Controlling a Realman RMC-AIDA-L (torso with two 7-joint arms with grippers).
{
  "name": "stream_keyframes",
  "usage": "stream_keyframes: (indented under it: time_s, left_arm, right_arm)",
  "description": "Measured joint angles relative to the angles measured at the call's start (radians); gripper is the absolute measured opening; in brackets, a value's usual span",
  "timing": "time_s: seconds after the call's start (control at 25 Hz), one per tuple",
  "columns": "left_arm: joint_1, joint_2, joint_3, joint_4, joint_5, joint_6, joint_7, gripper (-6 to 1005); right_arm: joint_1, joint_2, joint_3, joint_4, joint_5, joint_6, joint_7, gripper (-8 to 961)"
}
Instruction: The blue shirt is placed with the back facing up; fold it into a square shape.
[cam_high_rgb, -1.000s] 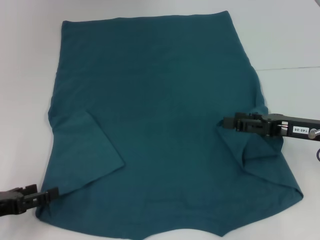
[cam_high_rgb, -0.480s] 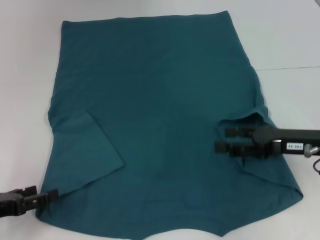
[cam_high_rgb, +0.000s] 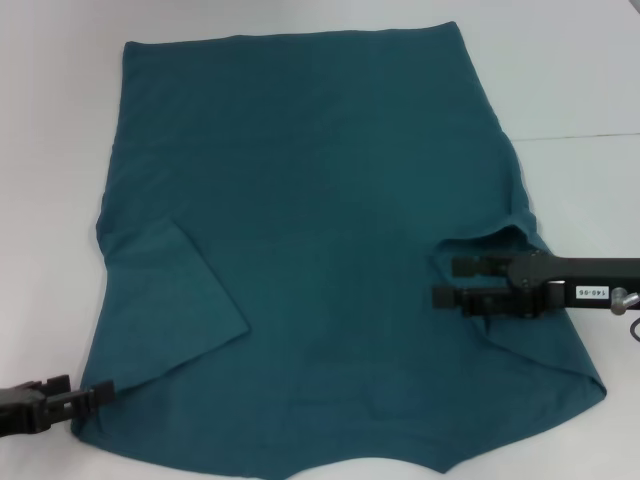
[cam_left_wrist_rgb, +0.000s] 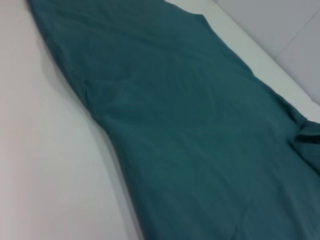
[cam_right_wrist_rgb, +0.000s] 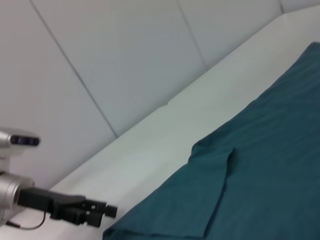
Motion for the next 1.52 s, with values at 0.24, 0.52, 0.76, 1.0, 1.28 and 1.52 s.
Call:
stream_keyframes:
  time_s: [0.24,0.52,0.76,1.0,1.28,1.52]
  left_arm:
    - [-0.004,-0.003,0.006,-0.009,0.035,-0.016,0.000,867]
    - [-0.007,-0.004,0.010,-0.011,0.039,0.005,-0.001,866]
    - [-0.018,-0.001,0.010,-0.011,0.039,0.077,-0.001,866]
    - [-0.034,0.001,0.026,-0.011,0.039,0.130,0.001,865]
    - [-0.032,0.003,0.046,-0.003,0.059,0.143,-0.017,864]
    - [-0.023,0.007,0.038,0.039,0.097,0.170,-0.057,863]
  right_arm:
    - [-0.005,0.001,0.036,0.000,0.001,-0.003,0.000,930]
    - [-0.005,0.004,0.038,0.000,0.002,-0.004,0.000,929]
    - [-0.005,0.004,0.052,0.000,0.002,-0.004,0.001,929]
    - [-0.006,0.004,0.054,0.000,0.002,-0.004,0.001,929]
    - [-0.006,0.005,0.053,0.001,0.002,-0.005,0.001,929]
    - [-0.006,0.006,0.059,0.000,0.002,-0.005,0.001,928]
